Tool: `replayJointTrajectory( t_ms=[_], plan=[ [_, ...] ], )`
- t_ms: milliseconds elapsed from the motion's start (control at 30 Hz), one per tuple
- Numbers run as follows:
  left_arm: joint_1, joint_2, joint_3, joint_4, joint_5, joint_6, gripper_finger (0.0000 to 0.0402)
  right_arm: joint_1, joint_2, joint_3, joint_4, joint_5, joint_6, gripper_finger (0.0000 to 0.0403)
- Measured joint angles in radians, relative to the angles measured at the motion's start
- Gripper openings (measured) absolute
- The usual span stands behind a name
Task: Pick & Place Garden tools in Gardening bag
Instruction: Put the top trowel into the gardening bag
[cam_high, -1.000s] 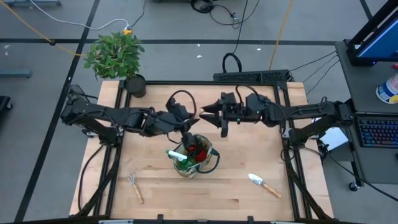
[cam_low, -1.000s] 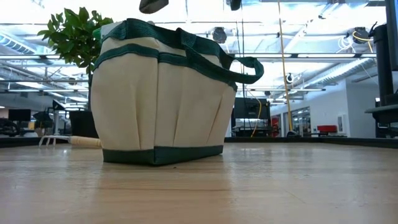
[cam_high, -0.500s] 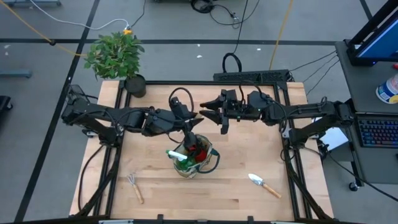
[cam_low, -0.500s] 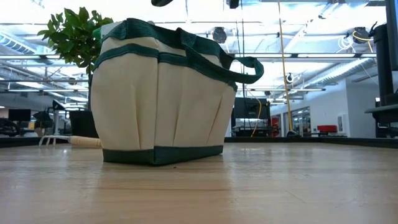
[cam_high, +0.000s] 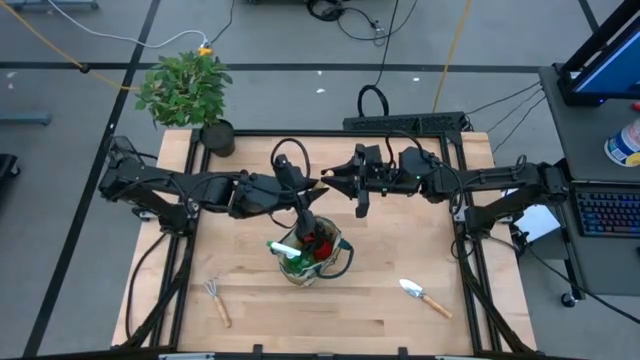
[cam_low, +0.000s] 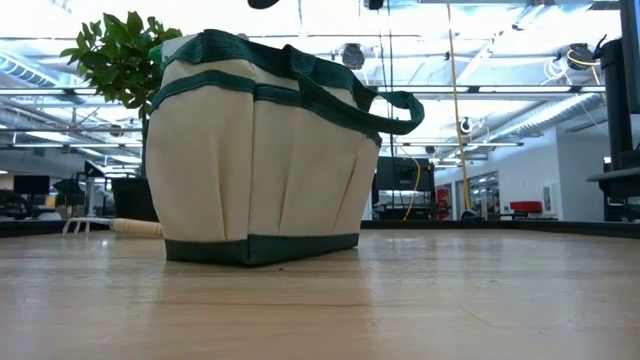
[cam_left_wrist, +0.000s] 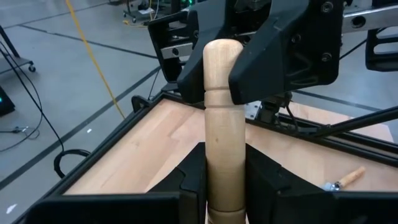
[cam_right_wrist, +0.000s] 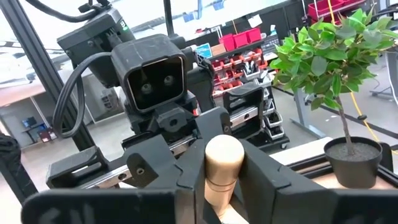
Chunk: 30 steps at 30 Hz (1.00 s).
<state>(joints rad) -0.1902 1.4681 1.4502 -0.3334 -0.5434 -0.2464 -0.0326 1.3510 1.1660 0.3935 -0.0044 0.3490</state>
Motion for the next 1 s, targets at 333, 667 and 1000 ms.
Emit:
replayJointTrajectory(
  t_ms=[333, 667, 1000],
  plan=[
    [0.000, 0.000, 0.000, 0.002, 0.001, 0.005, 0.0067, 0.000, 0.000, 0.000, 0.001, 0.000, -0.019, 0.0063],
    [-0.001, -0.002, 0.000, -0.029, -0.002, 0.024, 0.0182, -0.001, 0.000, 0.000, -0.049, 0.012, -0.028, 0.0063],
    [-0.003, -0.044, -0.001, -0.188, 0.009, 0.061, 0.0286, -0.001, 0.002, 0.000, -0.120, 0.006, -0.011, 0.0063]
  ],
)
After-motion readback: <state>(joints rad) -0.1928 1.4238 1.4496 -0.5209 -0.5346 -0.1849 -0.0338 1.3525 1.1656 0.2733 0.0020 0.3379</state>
